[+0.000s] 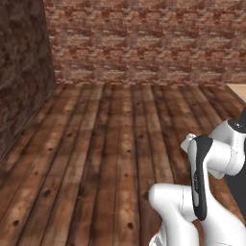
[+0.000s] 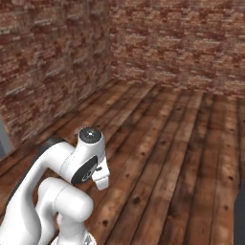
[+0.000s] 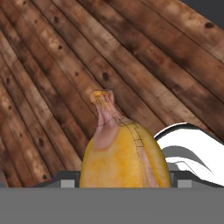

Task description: Take the chicken drumsticks from the pan and place one on each plate on the dining counter.

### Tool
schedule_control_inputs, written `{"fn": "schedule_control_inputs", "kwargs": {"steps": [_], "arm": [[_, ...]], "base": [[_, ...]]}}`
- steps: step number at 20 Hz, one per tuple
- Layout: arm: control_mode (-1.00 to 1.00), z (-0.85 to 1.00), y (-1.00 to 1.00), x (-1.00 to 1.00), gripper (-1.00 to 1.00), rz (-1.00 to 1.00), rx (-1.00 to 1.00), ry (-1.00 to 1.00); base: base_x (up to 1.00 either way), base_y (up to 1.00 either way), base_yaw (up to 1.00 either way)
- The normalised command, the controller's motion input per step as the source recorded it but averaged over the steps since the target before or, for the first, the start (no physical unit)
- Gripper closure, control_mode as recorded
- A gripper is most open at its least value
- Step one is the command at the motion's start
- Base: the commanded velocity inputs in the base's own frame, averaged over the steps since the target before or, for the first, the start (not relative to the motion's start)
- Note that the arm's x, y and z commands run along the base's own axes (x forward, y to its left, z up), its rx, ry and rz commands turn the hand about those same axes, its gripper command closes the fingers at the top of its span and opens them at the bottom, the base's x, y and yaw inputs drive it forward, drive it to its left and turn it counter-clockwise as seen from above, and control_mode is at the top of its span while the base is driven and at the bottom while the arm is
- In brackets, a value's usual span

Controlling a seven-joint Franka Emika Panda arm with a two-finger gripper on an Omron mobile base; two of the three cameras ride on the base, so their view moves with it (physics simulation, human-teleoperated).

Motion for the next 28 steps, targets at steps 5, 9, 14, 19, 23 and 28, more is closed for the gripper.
{"fn": "schedule_control_inputs", "kwargs": {"steps": [5, 9, 14, 19, 23, 28], "arm": [[1.00, 0.00, 0.00, 0.00, 1.00, 0.00, 0.00, 0.00], [1.00, 0.00, 0.00, 0.00, 1.00, 0.00, 0.00, 0.00], [1.00, 0.00, 0.00, 0.00, 1.00, 0.00, 0.00, 0.00], [1.00, 0.00, 0.00, 0.00, 1.00, 0.00, 0.00, 0.00], [1.00, 0.00, 0.00, 0.00, 1.00, 0.00, 0.00, 0.00], [1.00, 0.00, 0.00, 0.00, 1.00, 0.00, 0.00, 0.00]], "base": [[1.00, 0.08, -0.29], [1.00, 0.20, -0.31], [1.00, 0.39, -0.35], [1.00, 0.41, -0.36], [1.00, 0.47, -0.38], [1.00, 0.58, -0.48]]}}
